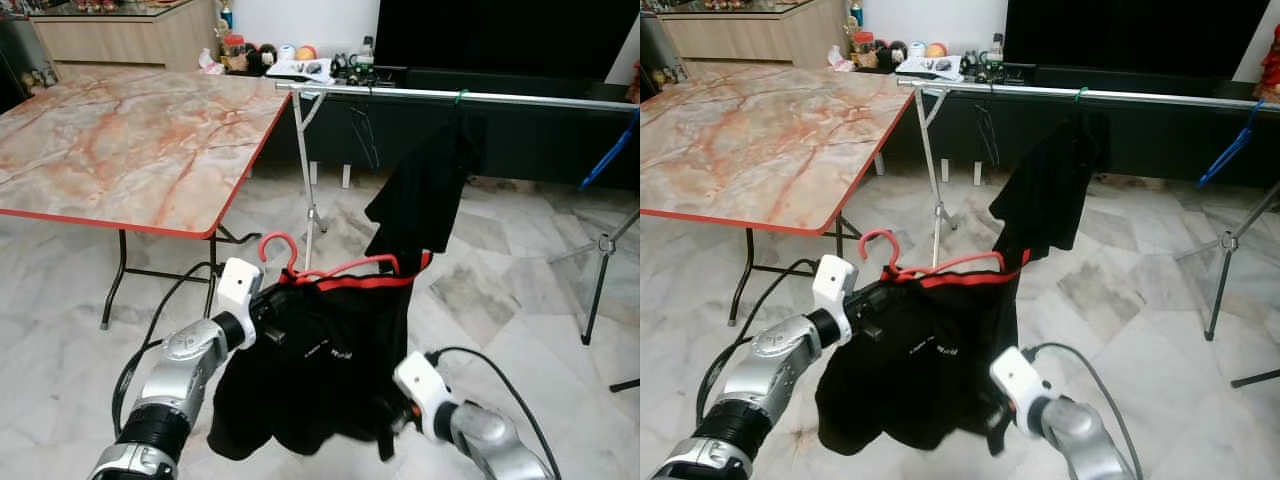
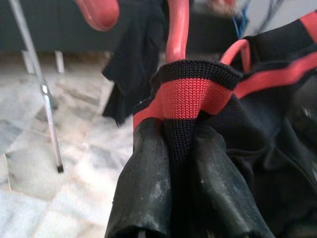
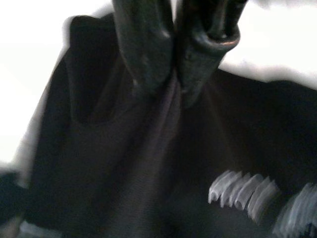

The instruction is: Hang hanger

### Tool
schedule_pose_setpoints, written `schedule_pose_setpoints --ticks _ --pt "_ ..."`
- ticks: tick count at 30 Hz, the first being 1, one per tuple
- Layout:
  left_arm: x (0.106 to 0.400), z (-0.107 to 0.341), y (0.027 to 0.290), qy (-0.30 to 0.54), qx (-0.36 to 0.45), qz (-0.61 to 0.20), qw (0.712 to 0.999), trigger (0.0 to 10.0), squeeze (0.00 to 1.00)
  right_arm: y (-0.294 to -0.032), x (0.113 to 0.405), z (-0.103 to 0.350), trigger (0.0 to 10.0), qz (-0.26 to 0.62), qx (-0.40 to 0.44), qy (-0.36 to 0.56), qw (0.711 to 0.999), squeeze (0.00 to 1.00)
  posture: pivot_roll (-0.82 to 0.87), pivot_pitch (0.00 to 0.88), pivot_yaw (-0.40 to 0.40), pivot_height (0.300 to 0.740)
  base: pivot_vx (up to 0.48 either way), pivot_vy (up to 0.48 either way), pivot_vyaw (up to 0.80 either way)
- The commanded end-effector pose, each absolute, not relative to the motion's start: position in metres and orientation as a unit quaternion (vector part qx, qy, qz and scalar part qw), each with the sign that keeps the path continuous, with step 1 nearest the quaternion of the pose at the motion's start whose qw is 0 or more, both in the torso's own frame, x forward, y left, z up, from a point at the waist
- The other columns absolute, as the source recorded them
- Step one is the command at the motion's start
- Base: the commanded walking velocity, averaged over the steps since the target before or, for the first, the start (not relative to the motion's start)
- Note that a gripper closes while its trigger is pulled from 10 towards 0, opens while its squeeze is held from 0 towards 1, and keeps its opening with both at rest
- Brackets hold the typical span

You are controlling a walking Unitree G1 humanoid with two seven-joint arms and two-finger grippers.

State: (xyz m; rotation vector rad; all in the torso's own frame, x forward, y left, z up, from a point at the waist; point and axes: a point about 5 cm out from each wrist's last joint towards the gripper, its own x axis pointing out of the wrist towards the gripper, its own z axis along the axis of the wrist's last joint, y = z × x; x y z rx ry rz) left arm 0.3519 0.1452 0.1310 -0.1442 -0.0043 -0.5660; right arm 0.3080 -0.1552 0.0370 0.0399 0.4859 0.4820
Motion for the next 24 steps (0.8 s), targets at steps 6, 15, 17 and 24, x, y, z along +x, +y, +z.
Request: schedule_pose_setpoints --ticks 6,15,17,24 --pt "0.363 0.173 0.156 -0.086 -0.154 -0.247 0.953 0.0 0.00 -0.161 0.313 0.035 0.0 0.085 0.286 0.212 0.930 0.00 0.05 0.076 0.020 0.740 0.000 0.000 0.00" --pt "0.346 0.156 0.135 -0.037 0.048 -0.372 0.926 0.0 0.00 -0.168 0.305 0.023 10.0 0.085 0.183 0.264 0.943 0.00 0.04 0.081 0.020 0.740 0.000 0.000 0.00" --pt "0.344 0.153 0.134 -0.030 0.070 -0.382 0.921 0.0 0.00 -0.169 0.306 0.026 10.0 0.095 0.173 0.259 0.946 0.80 0.04 0.080 0.020 0.740 0.000 0.000 0.00" --pt "0.341 0.130 0.143 0.010 0.183 -0.374 0.909 0.0 0.00 -0.178 0.310 0.045 10.0 0.200 0.047 0.252 0.946 1.00 0.04 0.083 0.023 0.740 0.000 0.000 0.00"
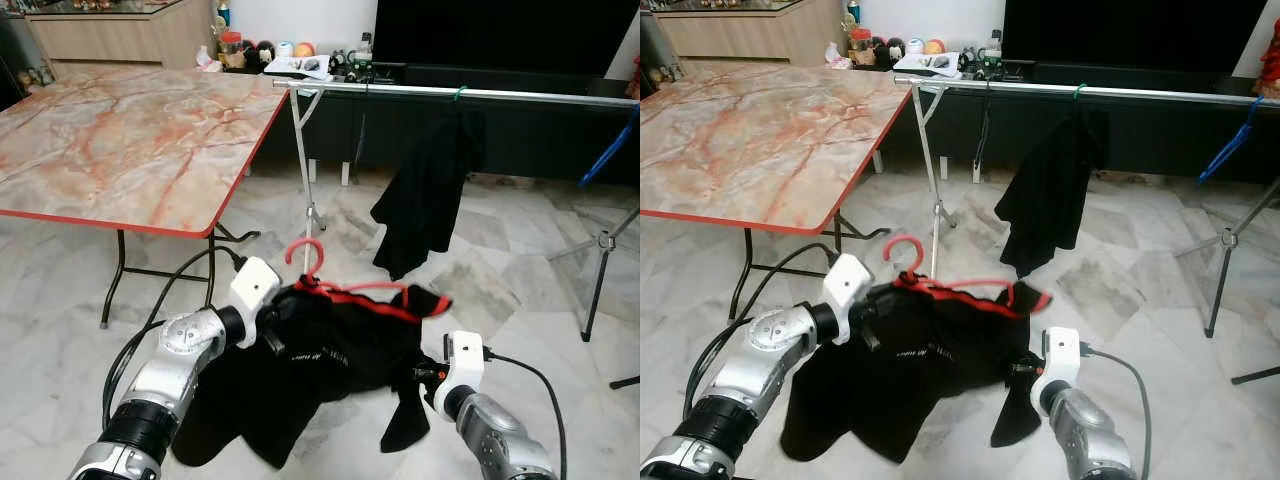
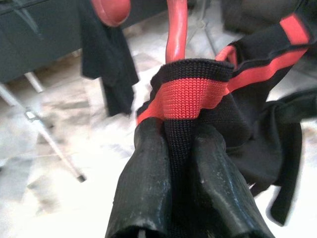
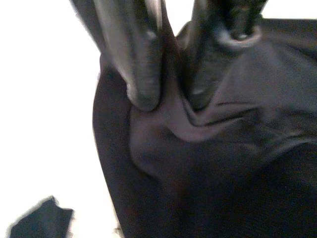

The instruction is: Hang hanger

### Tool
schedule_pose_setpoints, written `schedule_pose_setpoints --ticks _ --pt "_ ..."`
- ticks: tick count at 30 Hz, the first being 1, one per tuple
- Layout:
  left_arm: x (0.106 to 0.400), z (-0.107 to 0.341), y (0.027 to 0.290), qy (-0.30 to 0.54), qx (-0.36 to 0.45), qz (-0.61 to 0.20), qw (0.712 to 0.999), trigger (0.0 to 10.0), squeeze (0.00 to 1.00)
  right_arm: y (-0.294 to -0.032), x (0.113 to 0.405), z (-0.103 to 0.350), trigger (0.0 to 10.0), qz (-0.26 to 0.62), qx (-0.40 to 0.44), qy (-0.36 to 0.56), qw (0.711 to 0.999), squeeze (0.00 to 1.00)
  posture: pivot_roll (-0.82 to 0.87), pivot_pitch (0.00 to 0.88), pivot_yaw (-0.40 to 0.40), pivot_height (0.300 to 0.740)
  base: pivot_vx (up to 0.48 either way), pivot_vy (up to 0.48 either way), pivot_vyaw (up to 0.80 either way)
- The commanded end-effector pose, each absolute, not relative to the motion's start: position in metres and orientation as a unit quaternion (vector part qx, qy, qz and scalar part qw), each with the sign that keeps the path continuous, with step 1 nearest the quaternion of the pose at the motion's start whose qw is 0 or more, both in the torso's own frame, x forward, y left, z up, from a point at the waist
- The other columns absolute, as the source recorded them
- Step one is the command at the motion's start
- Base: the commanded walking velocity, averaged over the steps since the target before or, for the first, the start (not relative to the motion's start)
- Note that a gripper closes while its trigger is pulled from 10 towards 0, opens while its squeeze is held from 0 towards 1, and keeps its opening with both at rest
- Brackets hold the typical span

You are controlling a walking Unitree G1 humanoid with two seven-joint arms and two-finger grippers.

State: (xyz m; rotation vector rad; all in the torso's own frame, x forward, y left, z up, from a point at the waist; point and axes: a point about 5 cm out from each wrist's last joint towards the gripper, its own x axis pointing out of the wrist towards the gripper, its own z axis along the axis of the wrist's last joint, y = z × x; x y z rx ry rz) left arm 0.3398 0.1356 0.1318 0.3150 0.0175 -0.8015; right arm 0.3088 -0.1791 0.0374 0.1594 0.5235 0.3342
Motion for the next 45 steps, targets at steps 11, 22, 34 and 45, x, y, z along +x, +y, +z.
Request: schedule_pose_setpoints --ticks 11,22,34,45 --pt "0.341 0.111 0.162 0.049 0.262 -0.340 0.902 0.0 0.00 -0.199 0.308 0.065 10.0 0.248 -0.038 0.243 0.937 1.00 0.04 0.085 0.027 0.740 0.000 0.000 0.00" --pt "0.310 0.094 0.149 0.068 0.351 -0.519 0.776 0.0 0.00 -0.218 0.296 0.063 10.0 0.342 -0.174 0.268 0.884 0.00 0.05 0.083 0.030 0.740 0.000 0.000 0.00" --pt "0.314 0.100 0.154 0.079 0.332 -0.525 0.780 10.0 0.00 -0.211 0.269 0.059 10.0 0.522 -0.232 0.270 0.775 0.00 0.05 0.074 0.032 0.740 0.000 0.000 0.00" --pt "0.315 0.105 0.151 0.082 0.310 -0.538 0.779 10.0 0.00 -0.228 0.270 0.032 10.0 0.485 -0.379 0.321 0.719 0.00 0.06 0.053 0.036 0.740 0.000 0.000 0.00"
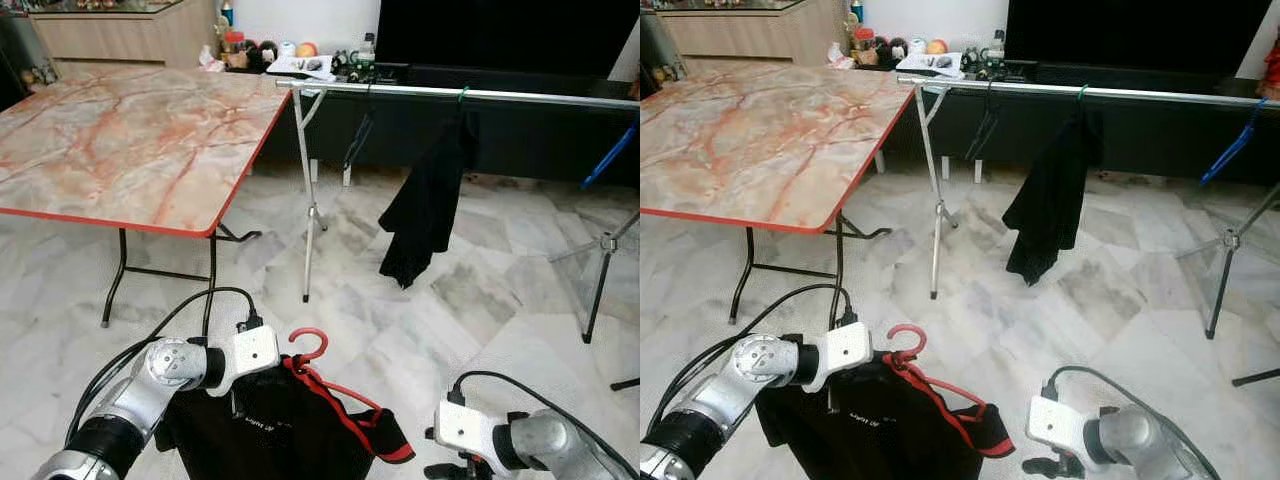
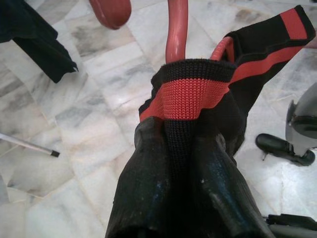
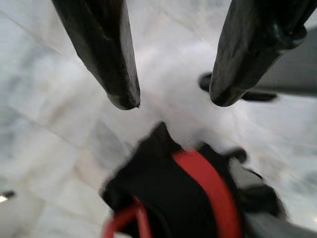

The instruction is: Hang hanger

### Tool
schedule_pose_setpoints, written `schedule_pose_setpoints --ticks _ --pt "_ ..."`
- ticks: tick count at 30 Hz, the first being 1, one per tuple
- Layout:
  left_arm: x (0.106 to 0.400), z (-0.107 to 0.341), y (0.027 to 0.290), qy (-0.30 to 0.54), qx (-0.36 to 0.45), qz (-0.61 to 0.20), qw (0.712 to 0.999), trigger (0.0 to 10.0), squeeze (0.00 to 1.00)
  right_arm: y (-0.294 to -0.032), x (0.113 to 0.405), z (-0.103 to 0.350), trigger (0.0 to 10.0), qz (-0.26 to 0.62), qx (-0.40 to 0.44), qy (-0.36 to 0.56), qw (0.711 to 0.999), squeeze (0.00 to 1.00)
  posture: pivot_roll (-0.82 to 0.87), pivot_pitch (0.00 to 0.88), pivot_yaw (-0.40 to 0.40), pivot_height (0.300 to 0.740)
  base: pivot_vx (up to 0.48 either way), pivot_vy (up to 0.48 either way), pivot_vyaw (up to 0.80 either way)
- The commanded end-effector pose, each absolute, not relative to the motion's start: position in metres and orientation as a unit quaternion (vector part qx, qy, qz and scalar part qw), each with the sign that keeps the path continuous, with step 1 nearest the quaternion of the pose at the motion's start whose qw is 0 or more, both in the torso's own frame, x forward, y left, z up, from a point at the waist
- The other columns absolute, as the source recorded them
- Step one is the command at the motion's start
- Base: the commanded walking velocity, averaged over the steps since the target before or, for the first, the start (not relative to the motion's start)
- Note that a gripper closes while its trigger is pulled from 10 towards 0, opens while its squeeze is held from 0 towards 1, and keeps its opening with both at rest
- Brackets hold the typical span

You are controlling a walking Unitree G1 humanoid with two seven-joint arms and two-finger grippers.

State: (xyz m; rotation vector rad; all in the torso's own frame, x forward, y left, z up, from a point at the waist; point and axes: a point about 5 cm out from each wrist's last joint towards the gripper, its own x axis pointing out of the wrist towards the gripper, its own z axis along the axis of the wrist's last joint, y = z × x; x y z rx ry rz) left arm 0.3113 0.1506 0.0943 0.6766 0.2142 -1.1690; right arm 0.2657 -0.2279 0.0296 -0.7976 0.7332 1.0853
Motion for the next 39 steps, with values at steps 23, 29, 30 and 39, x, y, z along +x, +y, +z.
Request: schedule_pose_setpoints --ticks 23,29,30,39 --pt "0.309 0.105 0.148 0.106 0.282 -0.559 0.773 10.0 0.00 -0.222 0.272 0.028 10.0 0.505 -0.453 0.231 0.697 0.00 0.06 0.070 0.036 0.740 0.000 0.000 0.00" --pt "0.309 0.105 0.149 0.107 0.281 -0.557 0.774 10.0 0.00 -0.219 0.274 0.033 10.0 0.510 -0.489 0.180 0.685 0.00 0.07 0.076 0.039 0.740 0.000 0.000 0.00" --pt "0.310 0.106 0.149 0.106 0.282 -0.555 0.775 10.0 0.00 -0.218 0.274 0.034 10.0 0.512 -0.501 0.167 0.678 0.00 0.07 0.078 0.040 0.740 0.000 0.000 0.00" --pt "0.311 0.107 0.150 0.107 0.283 -0.554 0.776 10.0 0.00 -0.215 0.270 0.033 10.0 0.531 -0.542 0.127 0.638 0.00 0.07 0.080 0.042 0.740 0.000 0.000 0.00"
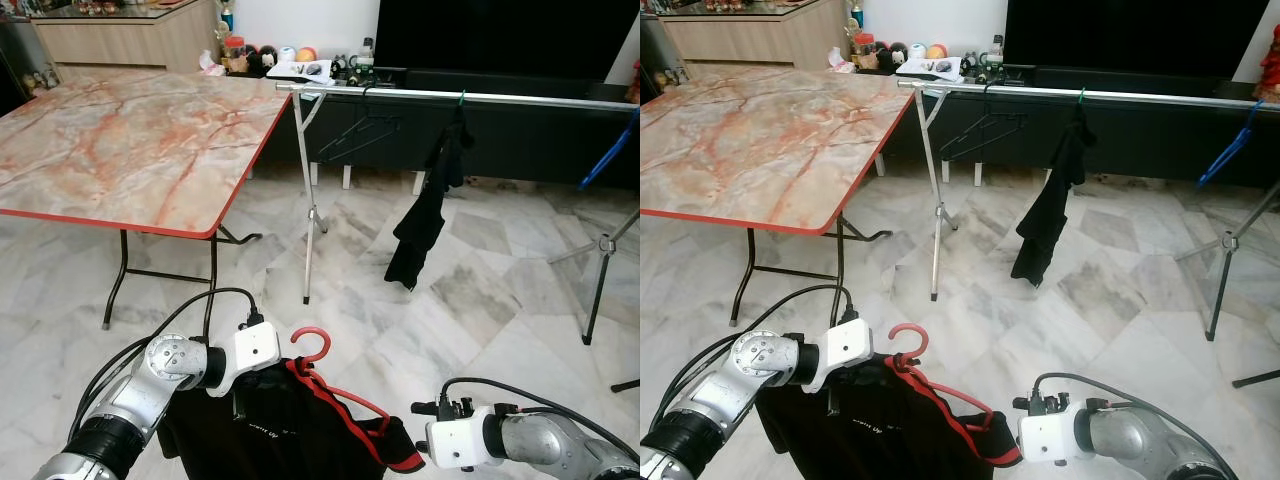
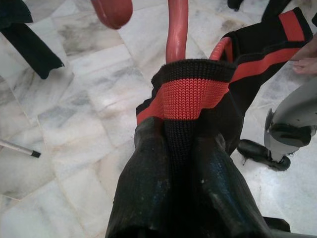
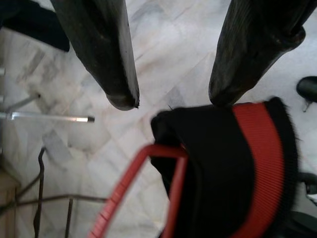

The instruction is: Hang hanger

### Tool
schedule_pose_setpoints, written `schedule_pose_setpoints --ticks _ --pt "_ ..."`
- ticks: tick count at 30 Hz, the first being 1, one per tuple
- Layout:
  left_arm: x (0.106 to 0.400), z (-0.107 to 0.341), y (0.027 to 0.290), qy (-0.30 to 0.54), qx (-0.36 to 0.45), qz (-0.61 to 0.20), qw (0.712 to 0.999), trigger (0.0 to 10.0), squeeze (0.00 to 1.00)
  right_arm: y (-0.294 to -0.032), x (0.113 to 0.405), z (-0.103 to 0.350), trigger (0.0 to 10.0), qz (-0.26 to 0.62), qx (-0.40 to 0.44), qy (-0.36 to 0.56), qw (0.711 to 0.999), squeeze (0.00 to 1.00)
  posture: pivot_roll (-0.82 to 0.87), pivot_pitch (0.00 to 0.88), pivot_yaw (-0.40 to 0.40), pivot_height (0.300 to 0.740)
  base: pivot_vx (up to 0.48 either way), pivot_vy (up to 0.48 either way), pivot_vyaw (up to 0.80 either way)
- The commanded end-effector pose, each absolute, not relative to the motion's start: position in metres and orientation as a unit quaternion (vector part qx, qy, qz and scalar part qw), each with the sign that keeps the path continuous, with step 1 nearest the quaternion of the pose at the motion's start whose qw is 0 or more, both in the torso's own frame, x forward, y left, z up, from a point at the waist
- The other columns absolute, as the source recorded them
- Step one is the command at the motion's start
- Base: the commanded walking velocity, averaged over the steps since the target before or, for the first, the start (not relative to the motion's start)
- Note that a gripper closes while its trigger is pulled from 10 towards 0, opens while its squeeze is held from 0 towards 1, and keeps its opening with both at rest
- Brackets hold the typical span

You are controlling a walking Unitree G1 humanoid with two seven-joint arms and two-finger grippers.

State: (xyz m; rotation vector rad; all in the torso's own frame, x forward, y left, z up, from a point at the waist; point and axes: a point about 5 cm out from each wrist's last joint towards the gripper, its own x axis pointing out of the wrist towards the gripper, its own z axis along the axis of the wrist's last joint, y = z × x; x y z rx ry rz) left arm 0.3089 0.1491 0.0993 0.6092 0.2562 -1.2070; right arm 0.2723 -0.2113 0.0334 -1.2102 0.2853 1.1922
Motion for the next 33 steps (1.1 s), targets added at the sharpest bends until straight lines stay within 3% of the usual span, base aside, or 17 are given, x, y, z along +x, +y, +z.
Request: schedule_pose_setpoints --ticks 1,21,26,33 --pt "0.311 0.107 0.150 0.107 0.283 -0.554 0.776 10.0 0.00 -0.215 0.270 0.033 10.0 0.531 -0.542 0.127 0.638 0.00 0.07 0.080 0.042 0.740 0.000 0.000 0.00" --pt "0.311 0.108 0.147 0.103 0.282 -0.554 0.777 10.0 0.00 -0.200 0.261 0.014 10.0 0.567 -0.610 0.082 0.548 0.00 0.08 0.086 0.039 0.740 0.000 0.000 0.00" --pt "0.311 0.108 0.148 0.104 0.283 -0.554 0.777 10.0 0.00 -0.201 0.261 0.012 10.0 0.566 -0.616 0.085 0.541 0.00 0.08 0.083 0.040 0.740 0.000 0.000 0.00" --pt "0.312 0.109 0.149 0.104 0.287 -0.550 0.777 10.0 0.00 -0.200 0.270 0.017 10.0 0.522 -0.634 0.052 0.568 0.00 0.09 0.072 0.046 0.740 0.000 0.000 0.00"
